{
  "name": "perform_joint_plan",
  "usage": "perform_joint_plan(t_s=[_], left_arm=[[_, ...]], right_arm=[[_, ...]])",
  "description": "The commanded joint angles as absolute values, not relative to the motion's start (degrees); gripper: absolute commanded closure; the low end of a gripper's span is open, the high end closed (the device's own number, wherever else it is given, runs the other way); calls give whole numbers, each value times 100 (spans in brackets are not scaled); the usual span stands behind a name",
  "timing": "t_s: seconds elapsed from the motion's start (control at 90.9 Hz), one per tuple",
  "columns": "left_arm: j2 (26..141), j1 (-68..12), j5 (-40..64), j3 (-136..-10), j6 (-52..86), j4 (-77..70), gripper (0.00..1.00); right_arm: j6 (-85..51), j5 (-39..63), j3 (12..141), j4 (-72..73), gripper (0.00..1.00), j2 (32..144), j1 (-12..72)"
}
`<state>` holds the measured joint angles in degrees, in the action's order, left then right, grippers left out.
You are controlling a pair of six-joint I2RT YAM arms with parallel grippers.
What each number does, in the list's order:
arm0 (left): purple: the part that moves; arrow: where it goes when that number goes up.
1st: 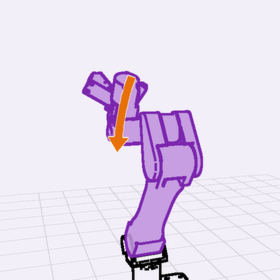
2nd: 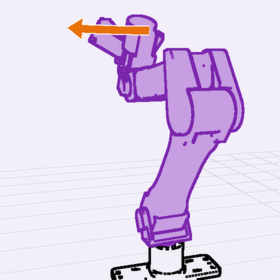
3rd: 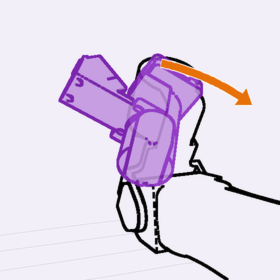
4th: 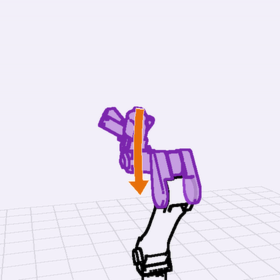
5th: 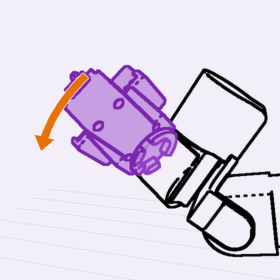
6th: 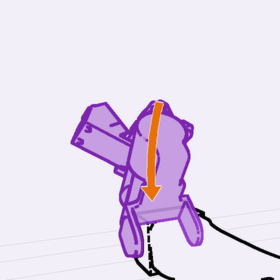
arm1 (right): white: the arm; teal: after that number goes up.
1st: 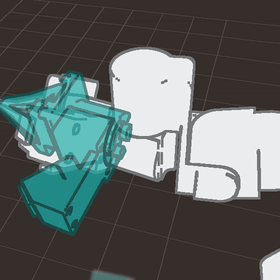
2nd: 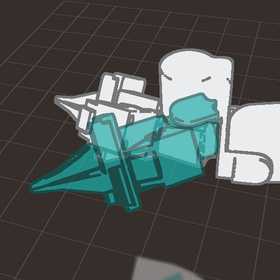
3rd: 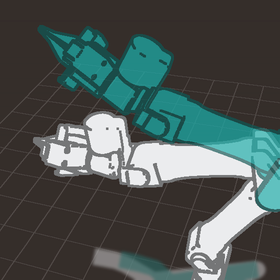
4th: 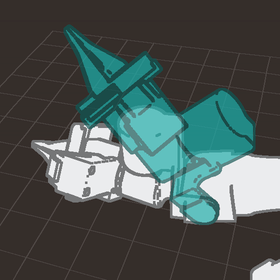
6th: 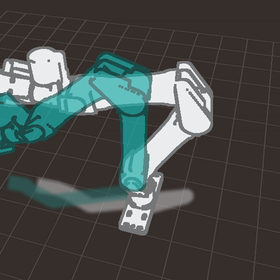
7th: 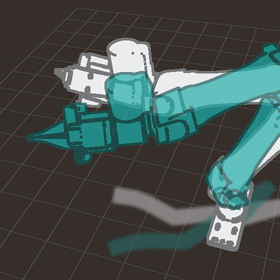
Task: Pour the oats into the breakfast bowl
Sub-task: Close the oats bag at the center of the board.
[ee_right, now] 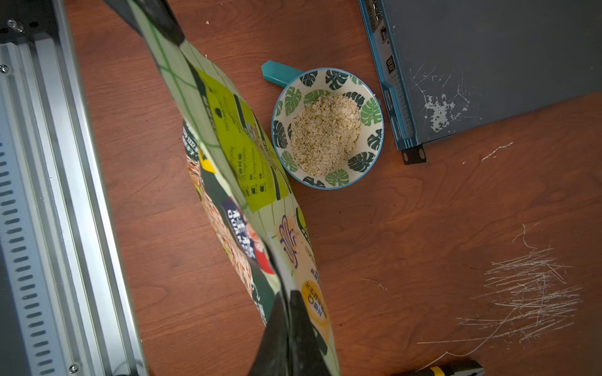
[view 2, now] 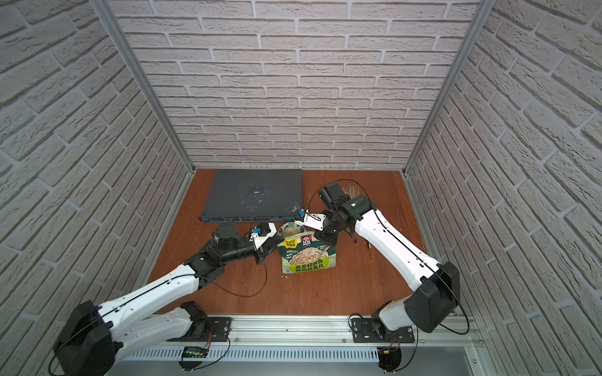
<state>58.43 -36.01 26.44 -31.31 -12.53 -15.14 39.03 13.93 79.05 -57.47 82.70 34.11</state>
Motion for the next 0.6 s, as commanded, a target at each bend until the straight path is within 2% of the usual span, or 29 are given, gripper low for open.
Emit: perform_joint_plan(t_s=[0.0,0.044,0.11,0.231,0.275,0.341,0.363,0.429,0.594], left_arm=[[5805,-3565,2645,-3193,-1264,-1736,100],[5807,-3560,2649,-3205,-1262,-1731,100],[5809,-3560,2662,-3208,-1257,-1730,100],[5788,-3557,2635,-3200,-1240,-1744,97],[5779,-3559,2622,-3195,-1228,-1741,95],[5743,-3560,2561,-3178,-1209,-1734,92],[5736,-3546,2541,-3170,-1205,-1732,91],[5686,-3520,2492,-3131,-1180,-1749,85],[5482,-3354,2380,-2980,-997,-1830,58]], right_arm=[[3837,1331,7861,-5754,74,8014,3344],[3824,1648,7869,-5628,63,8007,3367],[3831,2037,7843,-5394,54,8028,3482],[3863,2328,7974,-5165,52,8348,3691],[3887,2361,8077,-5207,60,8496,3724],[3950,2282,8239,-5453,89,8697,3720],[3954,2225,8287,-5575,95,8746,3709],[3989,2221,8373,-5866,97,8766,3569],[4014,2010,8269,-6003,97,8317,2833]])
